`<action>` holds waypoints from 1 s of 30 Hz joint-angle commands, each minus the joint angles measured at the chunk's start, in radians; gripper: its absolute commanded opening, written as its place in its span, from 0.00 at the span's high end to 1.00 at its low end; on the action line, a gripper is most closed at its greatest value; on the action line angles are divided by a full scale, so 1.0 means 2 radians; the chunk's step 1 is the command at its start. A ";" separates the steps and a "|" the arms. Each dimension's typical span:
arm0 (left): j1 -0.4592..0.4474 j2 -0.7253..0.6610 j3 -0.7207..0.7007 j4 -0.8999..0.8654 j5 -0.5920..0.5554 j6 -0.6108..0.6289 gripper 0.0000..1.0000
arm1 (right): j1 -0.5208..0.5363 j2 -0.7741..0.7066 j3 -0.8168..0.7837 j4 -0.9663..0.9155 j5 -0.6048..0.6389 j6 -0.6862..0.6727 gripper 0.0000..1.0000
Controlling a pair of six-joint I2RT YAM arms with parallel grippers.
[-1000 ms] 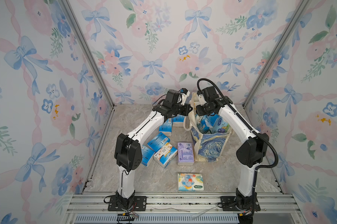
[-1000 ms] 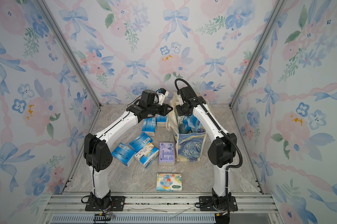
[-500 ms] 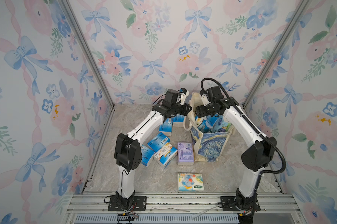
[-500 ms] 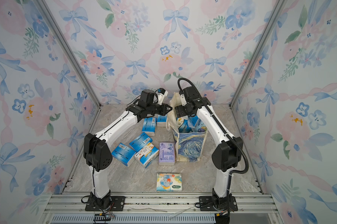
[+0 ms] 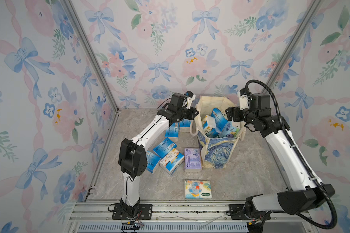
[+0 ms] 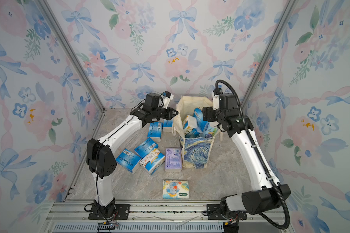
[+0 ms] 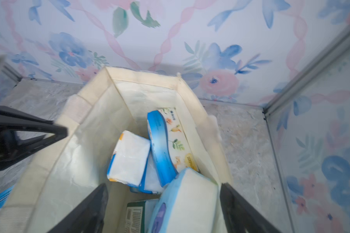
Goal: Put tissues into the canvas bag
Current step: Place the pack of facial tissues in the canvas bag, then pick up the pack of facial tissues from the center of the board.
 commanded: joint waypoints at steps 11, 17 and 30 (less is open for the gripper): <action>0.002 0.009 0.003 0.004 0.003 0.006 0.86 | -0.085 -0.004 -0.088 0.033 -0.100 0.051 0.38; 0.002 0.005 0.002 -0.001 -0.001 0.010 0.67 | -0.086 0.015 -0.093 0.046 -0.119 0.060 0.60; 0.007 -0.034 -0.026 -0.010 -0.053 0.037 0.37 | -0.090 -0.003 -0.097 0.062 -0.118 0.052 0.35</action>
